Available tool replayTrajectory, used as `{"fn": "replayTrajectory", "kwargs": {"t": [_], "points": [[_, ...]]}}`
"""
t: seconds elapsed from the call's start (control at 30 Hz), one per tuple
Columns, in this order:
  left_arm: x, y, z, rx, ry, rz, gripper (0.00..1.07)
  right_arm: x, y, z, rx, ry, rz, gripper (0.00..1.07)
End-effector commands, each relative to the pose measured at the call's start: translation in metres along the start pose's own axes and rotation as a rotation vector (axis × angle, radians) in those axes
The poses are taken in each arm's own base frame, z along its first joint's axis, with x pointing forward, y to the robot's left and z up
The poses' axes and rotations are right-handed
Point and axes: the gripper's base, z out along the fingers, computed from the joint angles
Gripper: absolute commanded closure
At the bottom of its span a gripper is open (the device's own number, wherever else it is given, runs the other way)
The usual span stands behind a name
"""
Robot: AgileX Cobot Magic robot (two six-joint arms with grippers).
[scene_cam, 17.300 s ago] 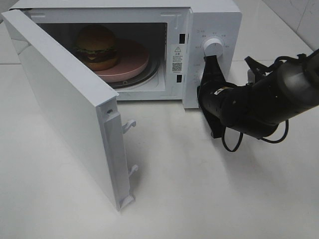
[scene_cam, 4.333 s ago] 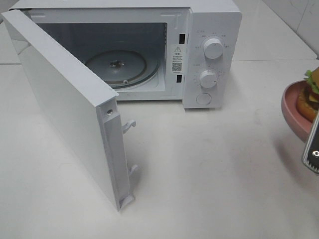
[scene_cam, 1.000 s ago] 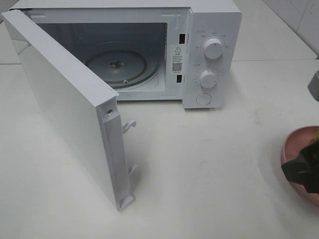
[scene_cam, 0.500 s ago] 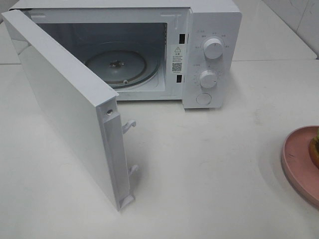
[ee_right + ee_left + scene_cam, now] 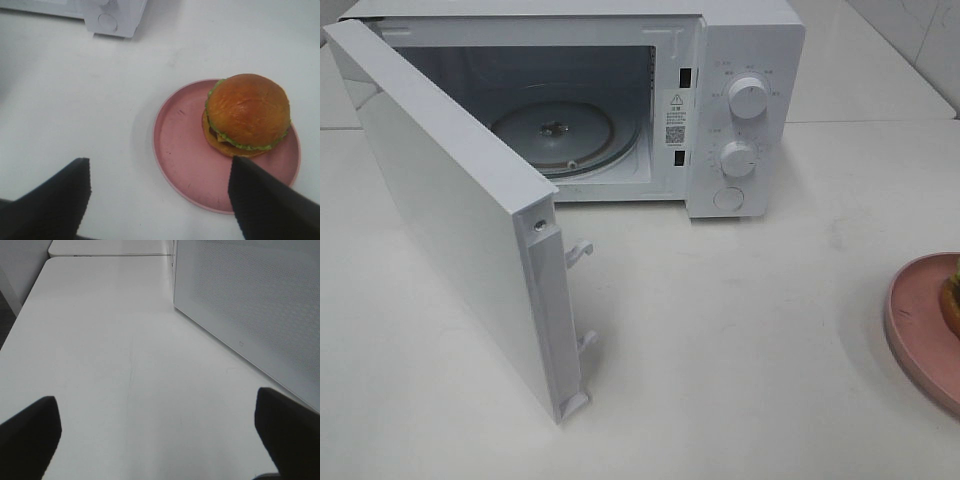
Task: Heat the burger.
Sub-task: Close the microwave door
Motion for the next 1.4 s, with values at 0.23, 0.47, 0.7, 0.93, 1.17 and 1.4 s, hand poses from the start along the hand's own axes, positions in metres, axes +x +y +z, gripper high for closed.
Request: {"fn": "replayTrajectory", "kwargs": {"t": [0.23, 0.47, 0.7, 0.93, 1.17, 1.4], "points": [[0.000, -0.001, -0.002, 0.007, -0.029, -0.006, 0.09, 0.013, -0.002, -0.023, 0.082, -0.161, 0.043, 0.33], [0.000, -0.001, -0.002, 0.004, -0.024, -0.005, 0.09, 0.013, -0.001, -0.023, 0.087, -0.159, 0.048, 0.33], [0.000, 0.000, -0.002, 0.002, -0.024, -0.004, 0.09, 0.013, -0.001, -0.022, 0.087, -0.158, 0.049, 0.33], [0.000, 0.000, -0.002, 0.002, -0.024, -0.004, 0.09, 0.013, -0.001, -0.022, 0.087, -0.158, 0.049, 0.33], [0.000, 0.000, -0.002, 0.002, -0.024, -0.004, 0.09, 0.013, -0.001, -0.022, 0.087, -0.158, 0.049, 0.33], [0.000, 0.000, -0.002, 0.002, -0.024, -0.004, 0.09, 0.013, -0.001, -0.022, 0.087, -0.158, 0.049, 0.33]]}}
